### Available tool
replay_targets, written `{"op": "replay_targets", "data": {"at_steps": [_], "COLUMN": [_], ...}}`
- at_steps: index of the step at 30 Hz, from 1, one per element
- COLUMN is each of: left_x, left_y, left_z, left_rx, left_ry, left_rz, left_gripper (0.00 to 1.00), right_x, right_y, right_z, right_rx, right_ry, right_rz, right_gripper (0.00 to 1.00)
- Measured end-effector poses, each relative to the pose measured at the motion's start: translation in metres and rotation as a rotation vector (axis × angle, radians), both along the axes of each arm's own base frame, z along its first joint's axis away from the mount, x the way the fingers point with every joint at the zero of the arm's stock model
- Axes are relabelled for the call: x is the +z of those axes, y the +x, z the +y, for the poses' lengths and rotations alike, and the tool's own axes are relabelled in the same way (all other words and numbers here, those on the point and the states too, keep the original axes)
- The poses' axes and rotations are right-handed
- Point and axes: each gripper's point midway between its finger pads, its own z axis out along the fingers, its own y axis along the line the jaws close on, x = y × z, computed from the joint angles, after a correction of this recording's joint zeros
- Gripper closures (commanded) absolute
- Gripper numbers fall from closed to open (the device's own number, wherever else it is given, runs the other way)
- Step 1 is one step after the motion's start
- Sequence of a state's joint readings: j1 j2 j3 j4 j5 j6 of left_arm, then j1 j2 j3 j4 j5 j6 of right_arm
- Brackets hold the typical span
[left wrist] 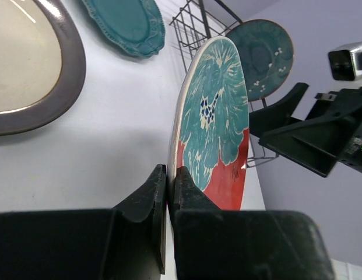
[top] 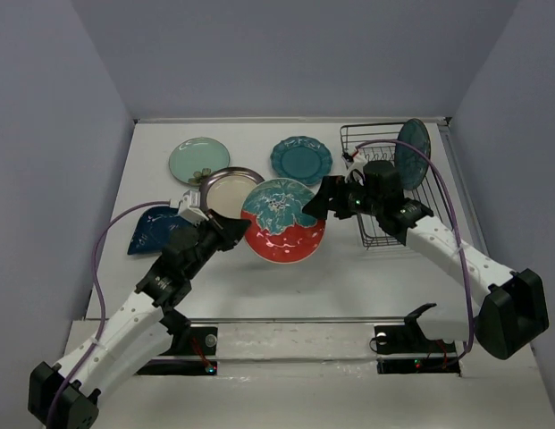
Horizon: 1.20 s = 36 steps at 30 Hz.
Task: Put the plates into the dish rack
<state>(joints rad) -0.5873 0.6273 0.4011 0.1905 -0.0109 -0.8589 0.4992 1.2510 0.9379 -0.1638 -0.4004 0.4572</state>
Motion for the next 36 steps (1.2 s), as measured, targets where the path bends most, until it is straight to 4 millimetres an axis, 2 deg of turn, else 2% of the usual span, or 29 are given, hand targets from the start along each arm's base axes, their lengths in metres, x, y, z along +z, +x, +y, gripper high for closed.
{"op": "replay_targets", "data": {"at_steps": [4, 8, 11, 12, 13, 14, 15, 16, 18, 19, 23, 26, 30, 33, 36], "left_x": [0.017, 0.03, 0.032, 0.032, 0.032, 0.031, 0.025, 0.025, 0.026, 0.032, 0.063, 0.081, 0.11, 0.122, 0.119], "left_y": [-0.002, -0.004, -0.005, -0.006, -0.006, -0.006, -0.004, 0.0, 0.002, 0.001, -0.003, -0.004, -0.005, -0.004, -0.007], "left_z": [-0.003, -0.007, -0.009, -0.011, -0.012, -0.012, -0.009, -0.005, -0.003, -0.005, -0.01, -0.01, -0.002, 0.014, 0.035], "left_rx": [-0.021, -0.043, -0.061, -0.069, -0.076, -0.079, -0.062, -0.043, -0.03, -0.041, -0.084, -0.099, -0.086, -0.02, 0.051], "left_ry": [-0.026, -0.049, -0.054, -0.056, -0.056, -0.047, -0.038, -0.039, -0.032, -0.049, -0.033, 0.016, 0.098, 0.155, 0.218], "left_rz": [-0.034, -0.063, -0.066, -0.067, -0.066, -0.069, -0.047, -0.046, -0.051, -0.064, -0.122, -0.152, -0.225, -0.269, -0.277], "left_gripper": [0.94, 0.94, 0.94, 0.92, 0.88, 0.76, 0.69, 0.52, 0.35, 0.24, 0.06, 0.01, 0.01, 0.01, 0.01], "right_x": [-0.006, -0.007, -0.003, 0.0, 0.002, 0.005, 0.01, 0.016, 0.029, 0.034, 0.037, 0.049, 0.065, 0.07, 0.081], "right_y": [0.002, 0.0, -0.005, -0.008, -0.011, -0.013, -0.016, -0.015, -0.018, -0.019, -0.027, -0.025, -0.017, 0.016, 0.057], "right_z": [-0.003, 0.0, 0.007, 0.011, 0.014, 0.018, 0.02, 0.019, 0.021, 0.022, 0.026, 0.022, 0.006, -0.033, -0.084], "right_rx": [-0.02, -0.009, 0.031, 0.052, 0.071, 0.091, 0.1, 0.101, 0.127, 0.14, 0.153, 0.126, 0.076, -0.066, -0.265], "right_ry": [-0.008, 0.005, 0.05, 0.074, 0.101, 0.125, 0.167, 0.203, 0.253, 0.265, 0.292, 0.3, 0.277, 0.218, 0.128], "right_rz": [0.003, 0.012, 0.009, 0.008, 0.013, 0.011, 0.03, 0.039, 0.015, 0.0, -0.002, -0.047, -0.112, -0.125, -0.175], "right_gripper": [0.01, 0.14, 0.42, 0.64, 0.75, 0.85, 0.93, 0.93, 0.93, 0.93, 0.93, 0.93, 0.93, 0.93, 0.93]}}
